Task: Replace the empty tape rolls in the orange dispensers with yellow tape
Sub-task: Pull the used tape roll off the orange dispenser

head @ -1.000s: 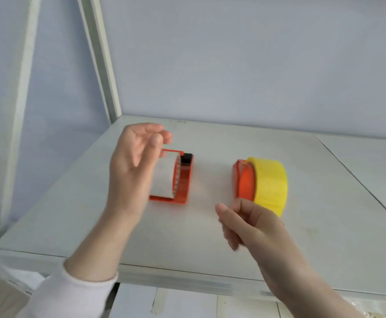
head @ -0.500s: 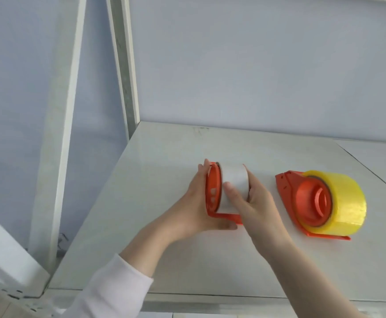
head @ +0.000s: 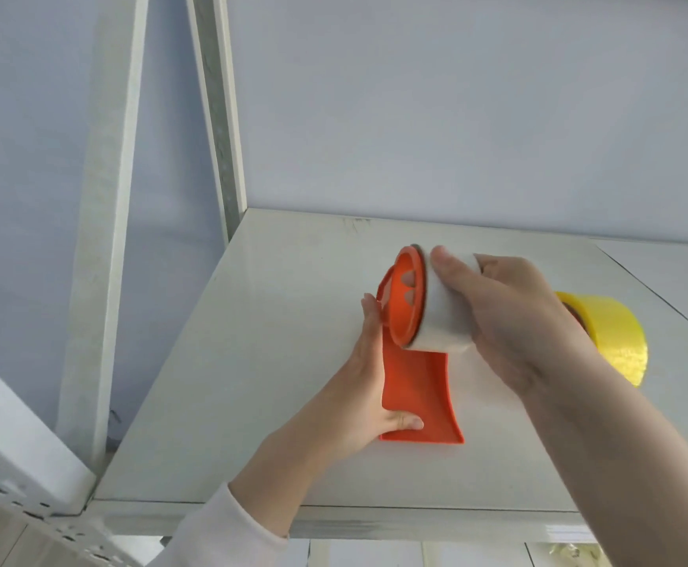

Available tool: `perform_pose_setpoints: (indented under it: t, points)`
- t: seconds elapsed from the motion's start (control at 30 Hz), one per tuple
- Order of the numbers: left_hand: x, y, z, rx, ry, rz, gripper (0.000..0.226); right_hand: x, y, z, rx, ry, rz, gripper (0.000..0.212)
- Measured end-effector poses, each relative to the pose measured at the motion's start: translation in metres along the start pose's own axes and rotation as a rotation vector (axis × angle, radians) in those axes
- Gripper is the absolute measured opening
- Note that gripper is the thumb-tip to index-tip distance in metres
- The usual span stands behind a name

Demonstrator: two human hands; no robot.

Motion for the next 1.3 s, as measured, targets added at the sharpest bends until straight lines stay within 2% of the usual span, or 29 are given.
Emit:
perform_pose_setpoints:
  t: [0.07,0.13,0.2,0.23,0.3,0.37,0.47,0.6,0.7,0.87,0.97,1.17,1.3]
  points:
    - [0.000,-0.005,-0.009,-0.032,0.008,-0.046,0.129,0.001,0.002,0.000,-0.034,0.025,0.011,0.028]
    - [0.000,-0.020,-0.024,-0.171,-0.003,-0.235,0.117,-0.002,0.005,-0.002,-0.029,0.036,0.008,0.021]
    - [0.002,-0.034,-0.038,-0.392,-0.031,-0.423,0.085,-0.003,0.006,-0.005,-0.025,0.028,-0.031,0.019]
    - [0.004,-0.037,-0.042,-0.470,-0.030,-0.453,0.064,-0.003,0.006,-0.006,-0.032,0.018,-0.072,0.026]
    - [0.009,-0.040,-0.049,-0.493,-0.051,-0.470,0.032,-0.006,0.006,-0.008,-0.075,0.000,-0.160,0.043]
    - [0.011,-0.043,-0.053,-0.452,-0.087,-0.506,0.012,-0.009,0.005,-0.010,-0.112,-0.037,-0.198,0.040]
    - [0.011,-0.045,-0.056,-0.374,-0.072,-0.522,0.009,-0.011,-0.004,-0.011,-0.144,-0.098,-0.263,0.030]
    - [0.010,-0.045,-0.057,-0.287,-0.044,-0.502,0.009,-0.010,-0.032,-0.016,-0.159,-0.103,-0.402,0.041]
    - [0.002,-0.037,-0.054,-0.239,-0.063,-0.477,0.003,-0.018,-0.048,-0.026,-0.079,-0.070,-0.452,0.050]
    - [-0.017,-0.016,-0.049,-0.201,-0.123,-0.471,0.003,-0.036,-0.061,-0.038,0.013,-0.060,-0.380,0.048]
    - [-0.027,-0.002,-0.048,-0.208,-0.164,-0.446,0.012,-0.044,-0.071,-0.045,0.100,-0.051,-0.306,0.045]
    - [-0.044,0.021,-0.039,-0.125,-0.222,-0.486,0.002,-0.058,-0.096,-0.064,0.333,0.003,-0.152,0.037]
    - [-0.051,0.029,-0.046,-0.190,-0.220,-0.539,0.025,-0.065,-0.099,-0.072,0.425,0.059,-0.059,0.035]
Point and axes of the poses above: each hand's wrist, its own x-axis towards the middle knuckle, its own y-axis out of the palm, z = x × y, the point moved 3 cm from there along x, towards the middle knuckle, and after that the axes turned 11 degrees about y, right-handed, at the moved point
